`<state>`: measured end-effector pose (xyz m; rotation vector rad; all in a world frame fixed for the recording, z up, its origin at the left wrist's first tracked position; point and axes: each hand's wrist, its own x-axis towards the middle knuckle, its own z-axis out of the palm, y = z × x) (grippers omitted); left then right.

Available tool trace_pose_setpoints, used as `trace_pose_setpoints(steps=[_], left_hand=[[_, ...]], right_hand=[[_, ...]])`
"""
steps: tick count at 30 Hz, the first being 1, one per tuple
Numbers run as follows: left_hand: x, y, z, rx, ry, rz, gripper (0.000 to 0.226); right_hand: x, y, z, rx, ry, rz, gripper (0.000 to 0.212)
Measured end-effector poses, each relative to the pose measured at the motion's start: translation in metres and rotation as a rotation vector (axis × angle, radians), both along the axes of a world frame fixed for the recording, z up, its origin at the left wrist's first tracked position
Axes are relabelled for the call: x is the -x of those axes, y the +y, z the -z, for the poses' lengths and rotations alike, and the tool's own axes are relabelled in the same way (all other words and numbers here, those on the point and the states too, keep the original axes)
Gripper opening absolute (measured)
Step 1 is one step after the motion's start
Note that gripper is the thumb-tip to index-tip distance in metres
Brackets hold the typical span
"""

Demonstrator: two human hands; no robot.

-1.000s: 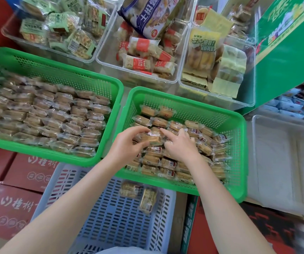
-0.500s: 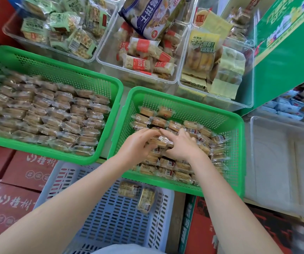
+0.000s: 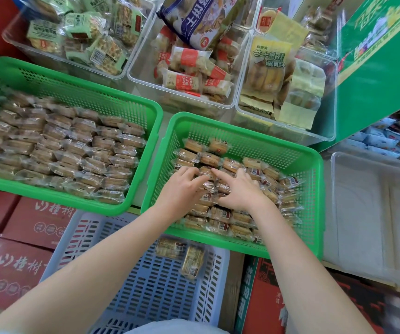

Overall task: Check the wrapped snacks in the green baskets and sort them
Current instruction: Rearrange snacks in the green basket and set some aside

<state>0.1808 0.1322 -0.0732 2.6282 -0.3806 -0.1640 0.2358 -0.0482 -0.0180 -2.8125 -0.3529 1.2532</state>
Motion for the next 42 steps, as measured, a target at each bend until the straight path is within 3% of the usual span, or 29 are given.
trace_pose_setpoints(steps=[3,7,14,19,24,33,38,42], left_hand=[[0.011,0.004,0.000,-0.078,-0.047,0.019,0.041],[0.020,0.009,-0.002,-0.269,0.191,0.124,0.073],[0.017,0.006,0.006,-0.347,0.268,0.128,0.068],[0.016,0.007,0.003,-0.337,0.287,0.124,0.068],[0.017,0.007,0.002,-0.332,0.298,0.111,0.068],[0.018,0.007,0.000,-0.291,0.280,0.097,0.090],[0.018,0.008,-0.001,-0.299,0.294,0.098,0.065],[0.018,0.009,0.000,-0.291,0.286,0.095,0.063]], right_hand=[[0.001,0.000,-0.002,-0.012,0.012,0.013,0.077],[0.000,0.004,-0.007,-0.069,0.047,0.111,0.073],[-0.002,0.016,0.012,-0.219,-0.421,0.075,0.028],[-0.004,0.018,0.034,-0.198,-0.550,-0.087,0.018],[0.001,0.022,0.053,-0.246,-0.697,-0.092,0.006],[-0.022,0.038,0.057,-0.393,-0.715,0.311,0.015],[-0.034,0.041,0.052,-0.456,-0.556,0.572,0.017],[-0.020,0.035,0.039,-0.625,-0.572,0.654,0.011]])
